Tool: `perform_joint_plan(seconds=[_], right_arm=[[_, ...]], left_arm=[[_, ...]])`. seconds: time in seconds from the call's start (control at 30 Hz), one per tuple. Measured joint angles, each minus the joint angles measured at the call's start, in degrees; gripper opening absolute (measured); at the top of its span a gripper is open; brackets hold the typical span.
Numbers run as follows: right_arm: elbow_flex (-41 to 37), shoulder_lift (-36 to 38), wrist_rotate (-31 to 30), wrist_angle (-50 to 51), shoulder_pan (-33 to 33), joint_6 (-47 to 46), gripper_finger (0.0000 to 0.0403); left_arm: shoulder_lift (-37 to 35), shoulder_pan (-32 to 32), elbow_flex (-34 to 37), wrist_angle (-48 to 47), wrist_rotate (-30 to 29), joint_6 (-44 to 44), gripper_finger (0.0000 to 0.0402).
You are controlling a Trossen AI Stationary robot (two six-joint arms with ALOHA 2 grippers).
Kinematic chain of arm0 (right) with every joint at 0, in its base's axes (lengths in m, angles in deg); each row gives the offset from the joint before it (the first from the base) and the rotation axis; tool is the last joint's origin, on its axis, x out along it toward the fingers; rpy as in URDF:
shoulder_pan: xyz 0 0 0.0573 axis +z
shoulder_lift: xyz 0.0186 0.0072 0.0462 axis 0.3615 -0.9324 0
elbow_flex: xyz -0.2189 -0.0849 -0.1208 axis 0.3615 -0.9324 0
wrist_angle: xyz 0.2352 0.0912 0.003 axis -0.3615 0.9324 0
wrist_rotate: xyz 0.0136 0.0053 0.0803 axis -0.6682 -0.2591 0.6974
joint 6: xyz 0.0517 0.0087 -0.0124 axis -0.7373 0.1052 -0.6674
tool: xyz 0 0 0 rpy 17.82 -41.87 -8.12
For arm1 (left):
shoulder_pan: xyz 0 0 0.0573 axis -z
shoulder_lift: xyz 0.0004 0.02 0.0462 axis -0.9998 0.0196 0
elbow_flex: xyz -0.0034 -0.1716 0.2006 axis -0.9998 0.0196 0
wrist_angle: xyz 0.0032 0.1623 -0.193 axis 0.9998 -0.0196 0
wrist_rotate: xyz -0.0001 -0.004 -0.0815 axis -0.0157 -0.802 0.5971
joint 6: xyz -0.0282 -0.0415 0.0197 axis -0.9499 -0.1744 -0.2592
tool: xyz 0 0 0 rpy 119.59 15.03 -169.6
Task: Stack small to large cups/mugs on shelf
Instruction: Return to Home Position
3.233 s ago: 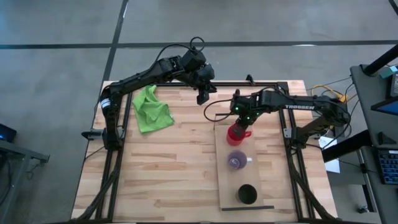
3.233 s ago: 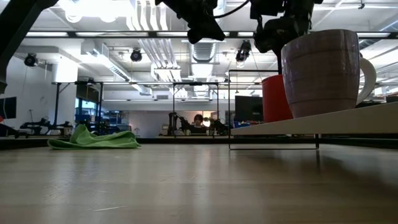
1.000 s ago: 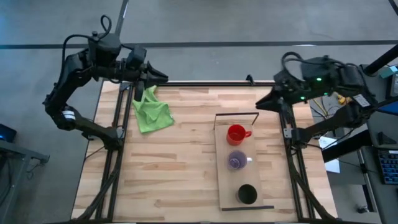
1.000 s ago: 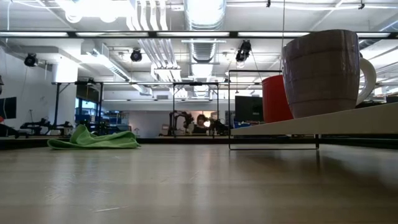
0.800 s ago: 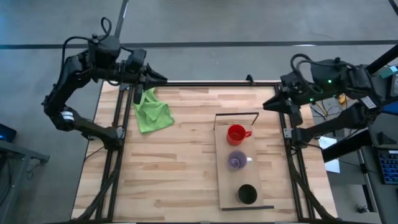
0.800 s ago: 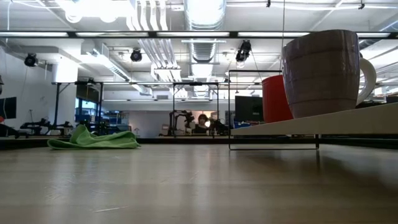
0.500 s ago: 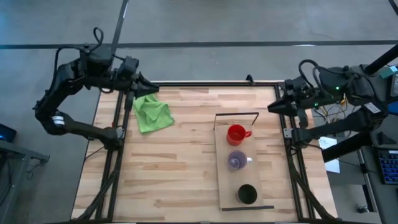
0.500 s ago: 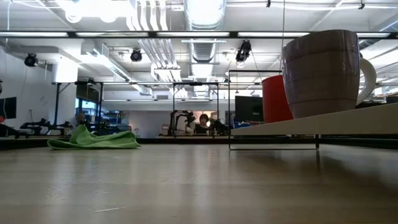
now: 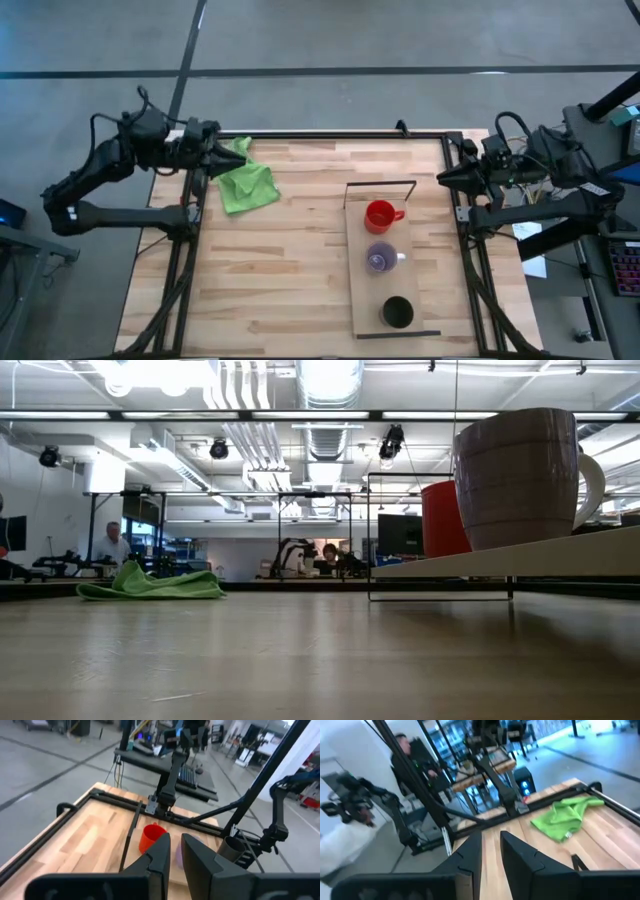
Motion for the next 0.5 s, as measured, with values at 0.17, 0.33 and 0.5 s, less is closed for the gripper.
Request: perform_joint_plan(seconds=[0.17,0.33,0.5], right_arm=[[-8.40,5.08,0.02,-9.13,0.00,-0.37,0.0065],[-15.37,8.90,0.00,-15.68,0.00,-0.40,0.0061],[-21.65,12.10,0.02,-21.72,0.00,-0.38,0.0064]], left_arm=[[-6.96,-0.02,10.69,11.55,0.04,-1.12,0.0032],[-12.75,-0.02,19.60,19.71,0.13,-1.54,0.0032],[-18.01,-0.02,26.12,20.50,0.22,-3.93,0.0032]])
